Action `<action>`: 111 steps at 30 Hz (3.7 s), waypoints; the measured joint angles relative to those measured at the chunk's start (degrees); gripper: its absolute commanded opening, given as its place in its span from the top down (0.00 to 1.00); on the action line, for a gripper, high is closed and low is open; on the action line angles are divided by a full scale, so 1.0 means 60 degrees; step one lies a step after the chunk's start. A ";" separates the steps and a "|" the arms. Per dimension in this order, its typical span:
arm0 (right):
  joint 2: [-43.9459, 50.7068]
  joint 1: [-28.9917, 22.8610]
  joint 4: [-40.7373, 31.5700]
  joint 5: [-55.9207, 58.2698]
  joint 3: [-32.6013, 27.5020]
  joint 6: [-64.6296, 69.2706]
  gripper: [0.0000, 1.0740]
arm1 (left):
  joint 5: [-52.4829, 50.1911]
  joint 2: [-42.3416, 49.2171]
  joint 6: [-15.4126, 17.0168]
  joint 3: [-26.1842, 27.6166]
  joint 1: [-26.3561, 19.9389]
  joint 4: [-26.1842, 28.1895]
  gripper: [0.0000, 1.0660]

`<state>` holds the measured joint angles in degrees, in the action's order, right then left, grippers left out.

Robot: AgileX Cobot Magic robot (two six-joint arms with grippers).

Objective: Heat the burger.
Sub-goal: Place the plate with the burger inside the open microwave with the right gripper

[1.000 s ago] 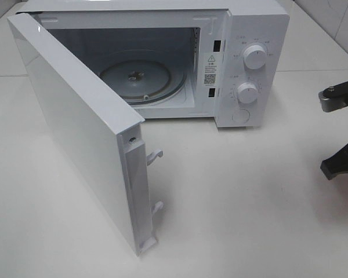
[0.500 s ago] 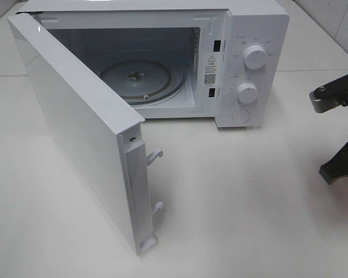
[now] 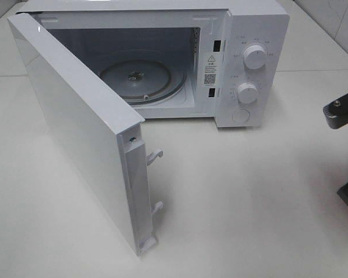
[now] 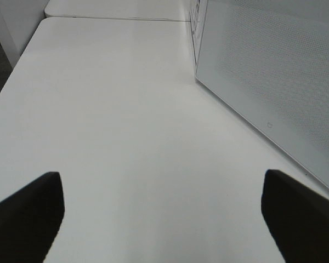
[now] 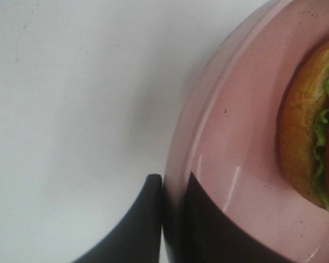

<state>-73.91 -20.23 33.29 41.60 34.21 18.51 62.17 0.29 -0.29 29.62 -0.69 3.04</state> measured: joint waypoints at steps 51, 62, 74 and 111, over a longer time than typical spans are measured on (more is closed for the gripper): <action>0.1805 -0.2779 0.0210 -0.0888 -0.1318 -0.5930 0.99 | 0.0000 0.0000 0.0000 0.0000 0.0000 0.0000 0.16; 0.1805 -0.2779 0.0286 -0.1623 -0.1327 -0.7811 0.99 | 0.0000 0.0000 0.0048 0.0000 0.0000 0.0000 0.16; 0.1805 -0.2779 -0.0544 -0.2215 -0.1327 -1.1058 0.98 | 0.0000 0.0000 0.0048 0.0000 0.0000 0.0000 0.16; 0.1795 -0.1853 -0.5233 -0.3428 -0.1136 -1.8029 0.98 | 0.0000 0.0000 0.0048 0.0000 0.0000 0.0000 0.16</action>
<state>-63.14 -31.34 1.89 21.03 27.39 -89.67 62.17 0.29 0.00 29.62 -0.69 3.04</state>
